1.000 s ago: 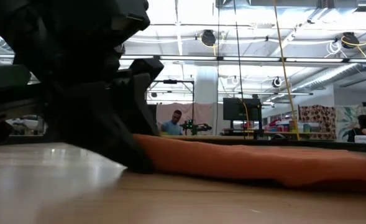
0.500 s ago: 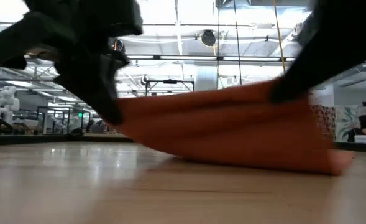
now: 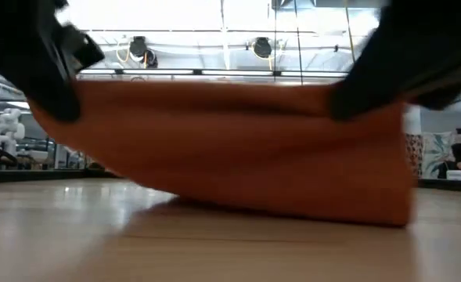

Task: Roll towel into tight, uniform cylinder
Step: Roll the brown towel

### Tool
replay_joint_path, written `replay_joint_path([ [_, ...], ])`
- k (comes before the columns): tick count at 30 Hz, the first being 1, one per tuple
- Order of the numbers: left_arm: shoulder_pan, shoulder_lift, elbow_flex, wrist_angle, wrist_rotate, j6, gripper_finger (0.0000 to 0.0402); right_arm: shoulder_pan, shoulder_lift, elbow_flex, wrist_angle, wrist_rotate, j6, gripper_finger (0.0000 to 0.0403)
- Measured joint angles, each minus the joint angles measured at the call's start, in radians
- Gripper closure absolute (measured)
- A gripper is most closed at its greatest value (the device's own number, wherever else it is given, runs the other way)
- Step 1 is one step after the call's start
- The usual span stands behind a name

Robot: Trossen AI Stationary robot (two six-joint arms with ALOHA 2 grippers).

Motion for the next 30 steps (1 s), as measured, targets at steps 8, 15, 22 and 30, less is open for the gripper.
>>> replay_joint_path([
  [8, -0.041, 0.051, -0.012, 0.242, 0.083, 0.058, 0.0395, 0.145, 0.042, 0.0, 0.055, 0.074, 0.231, 0.0399],
  [15, -0.017, 0.145, -0.022, 0.352, 0.229, 0.114, 0.0394, 0.166, 0.086, 0.0, 0.182, -0.029, 0.251, 0.0399],
  [22, 0.027, 0.195, -0.021, 0.37, 0.34, 0.109, 0.0394, 0.146, 0.081, 0.0, 0.168, -0.098, 0.068, 0.0399],
  [30, 0.107, 0.196, -0.025, 0.35, 0.411, 0.082, 0.0393, 0.161, 0.029, 0.0, -0.025, -0.038, 0.043, 0.0355],
])
